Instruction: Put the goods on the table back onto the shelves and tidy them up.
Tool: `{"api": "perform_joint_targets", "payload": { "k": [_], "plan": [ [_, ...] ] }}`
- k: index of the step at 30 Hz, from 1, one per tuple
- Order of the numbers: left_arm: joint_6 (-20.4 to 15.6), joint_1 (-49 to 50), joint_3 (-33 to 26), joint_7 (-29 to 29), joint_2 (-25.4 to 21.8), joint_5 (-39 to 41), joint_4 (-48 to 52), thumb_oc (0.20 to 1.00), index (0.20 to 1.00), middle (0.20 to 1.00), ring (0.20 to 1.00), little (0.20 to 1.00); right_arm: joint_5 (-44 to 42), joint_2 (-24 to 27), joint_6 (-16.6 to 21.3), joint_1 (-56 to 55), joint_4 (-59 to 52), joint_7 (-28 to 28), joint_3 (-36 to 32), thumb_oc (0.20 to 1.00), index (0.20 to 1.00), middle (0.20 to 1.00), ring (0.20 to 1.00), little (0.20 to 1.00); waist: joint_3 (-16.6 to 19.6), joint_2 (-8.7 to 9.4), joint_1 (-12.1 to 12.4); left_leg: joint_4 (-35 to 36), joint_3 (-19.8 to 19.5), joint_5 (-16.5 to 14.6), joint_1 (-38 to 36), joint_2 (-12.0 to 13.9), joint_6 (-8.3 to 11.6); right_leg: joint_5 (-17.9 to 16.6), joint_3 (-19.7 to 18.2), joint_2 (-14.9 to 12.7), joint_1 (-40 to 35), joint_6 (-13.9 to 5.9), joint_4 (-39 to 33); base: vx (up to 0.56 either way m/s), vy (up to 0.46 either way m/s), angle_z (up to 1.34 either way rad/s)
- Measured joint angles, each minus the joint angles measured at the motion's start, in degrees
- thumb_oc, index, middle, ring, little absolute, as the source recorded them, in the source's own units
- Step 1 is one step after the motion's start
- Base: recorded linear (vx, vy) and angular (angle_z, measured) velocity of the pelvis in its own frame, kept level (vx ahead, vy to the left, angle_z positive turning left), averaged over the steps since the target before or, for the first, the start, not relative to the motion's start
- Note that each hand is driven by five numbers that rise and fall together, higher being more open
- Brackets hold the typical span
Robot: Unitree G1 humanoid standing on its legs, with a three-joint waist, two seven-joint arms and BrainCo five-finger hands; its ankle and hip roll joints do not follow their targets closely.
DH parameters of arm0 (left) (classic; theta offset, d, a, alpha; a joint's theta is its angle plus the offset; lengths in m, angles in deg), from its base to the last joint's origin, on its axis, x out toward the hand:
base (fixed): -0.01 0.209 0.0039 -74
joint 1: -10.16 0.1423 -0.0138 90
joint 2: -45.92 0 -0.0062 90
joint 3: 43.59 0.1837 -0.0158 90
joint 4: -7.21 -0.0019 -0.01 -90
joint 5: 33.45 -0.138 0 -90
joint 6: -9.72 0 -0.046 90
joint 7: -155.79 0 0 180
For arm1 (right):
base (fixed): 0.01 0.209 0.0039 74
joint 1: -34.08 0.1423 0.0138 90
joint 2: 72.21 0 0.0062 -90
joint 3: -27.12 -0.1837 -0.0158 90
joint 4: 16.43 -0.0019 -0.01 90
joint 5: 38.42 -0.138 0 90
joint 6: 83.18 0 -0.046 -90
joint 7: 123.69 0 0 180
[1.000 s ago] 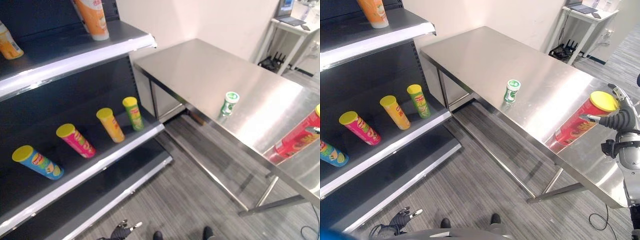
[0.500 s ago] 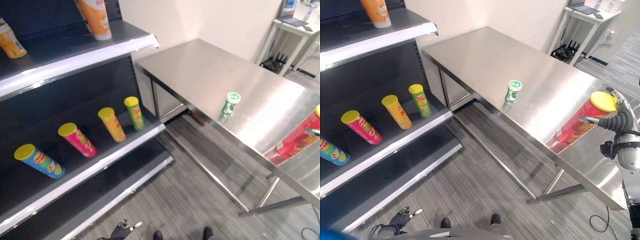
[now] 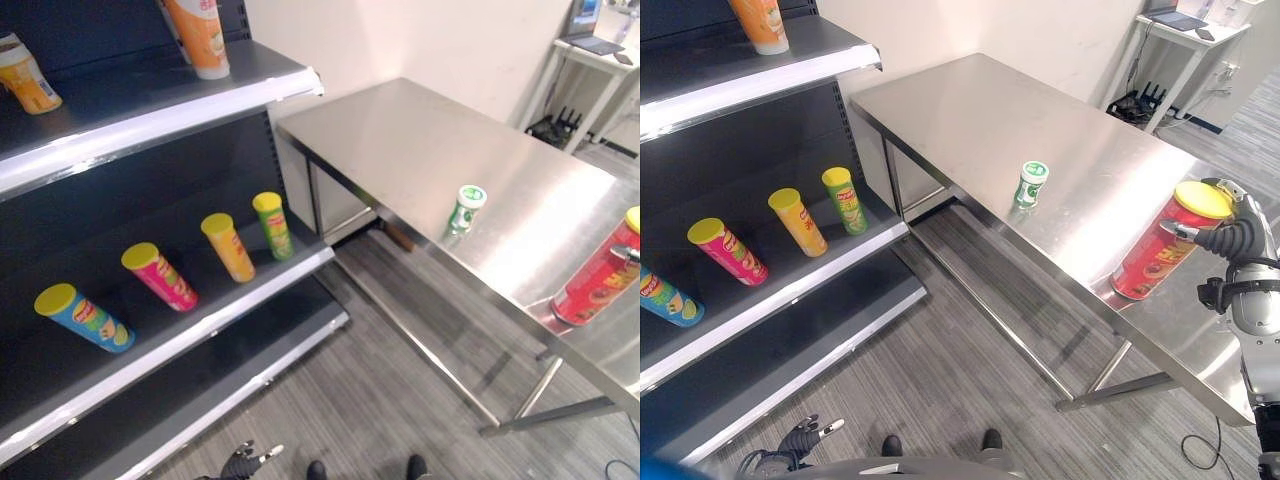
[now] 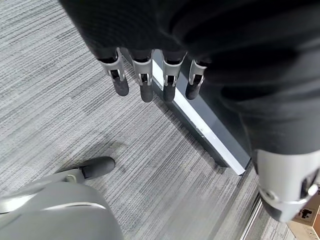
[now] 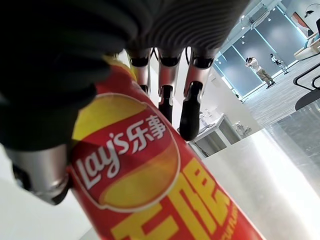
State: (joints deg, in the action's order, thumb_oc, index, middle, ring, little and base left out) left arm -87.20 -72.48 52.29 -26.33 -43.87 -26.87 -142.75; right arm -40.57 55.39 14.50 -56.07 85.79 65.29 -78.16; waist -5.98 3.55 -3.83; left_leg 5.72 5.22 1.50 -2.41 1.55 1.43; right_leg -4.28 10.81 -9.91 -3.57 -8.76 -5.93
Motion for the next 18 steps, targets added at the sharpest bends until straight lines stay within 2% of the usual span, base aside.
{"api": "perform_joint_targets", "payload": {
  "k": [7,10,13,16,18],
  "plan": [
    [0.0,0.0,0.0,-0.1,0.0,0.0,0.1,1.000,1.000,1.000,1.000,1.000,1.8,-1.2,0.0,-0.1,-1.4,1.7,-0.6,0.200,0.200,0.200,0.200,0.200,0.0,-0.10,-0.5,0.0,0.0,0.0,-0.1,0.0,-0.02,0.0,0.0,0.0,-0.1,0.00,0.0,0.00,-0.005,0.00],
    [0.0,-0.1,0.0,-0.1,0.0,-0.1,0.2,1.000,1.000,1.000,1.000,1.000,2.1,-4.6,0.1,-0.1,-7.8,3.7,-3.9,0.200,0.200,0.200,0.200,0.200,0.1,-0.68,-0.6,0.0,-0.1,0.0,0.0,0.0,-0.01,0.0,0.0,0.0,-0.1,-0.01,0.0,0.00,-0.026,0.00],
    [0.0,-0.3,-0.1,-0.3,0.0,-0.1,0.8,1.000,1.000,1.000,1.000,1.000,1.9,-5.2,1.6,0.7,-13.3,5.6,-4.6,0.200,0.200,0.200,0.200,0.200,0.3,-1.38,-0.5,0.0,-0.7,0.0,-0.2,0.0,-0.01,0.2,0.5,0.0,-0.6,-0.03,0.0,-0.01,-0.052,0.09],
    [0.0,-0.3,-0.1,-0.6,0.0,-0.1,1.2,1.000,1.000,1.000,1.000,1.000,1.8,-5.2,3.0,2.5,-15.8,6.5,-4.6,0.200,0.200,0.200,0.200,0.200,0.4,-1.60,0.1,0.0,-1.4,0.2,-0.1,0.2,0.19,0.4,1.3,0.1,-0.9,0.04,0.0,-0.02,-0.135,0.16],
    [0.0,0.0,-0.4,-1.2,0.0,0.0,1.1,1.000,1.000,1.000,1.000,1.000,1.5,-5.1,3.5,4.6,-17.0,6.9,-4.4,0.200,0.200,0.200,0.200,0.200,0.3,-1.60,1.6,-0.3,-3.8,1.1,0.3,0.4,0.94,0.9,2.9,1.0,-1.9,0.42,0.0,-0.12,-0.280,0.47]
  ]
}}
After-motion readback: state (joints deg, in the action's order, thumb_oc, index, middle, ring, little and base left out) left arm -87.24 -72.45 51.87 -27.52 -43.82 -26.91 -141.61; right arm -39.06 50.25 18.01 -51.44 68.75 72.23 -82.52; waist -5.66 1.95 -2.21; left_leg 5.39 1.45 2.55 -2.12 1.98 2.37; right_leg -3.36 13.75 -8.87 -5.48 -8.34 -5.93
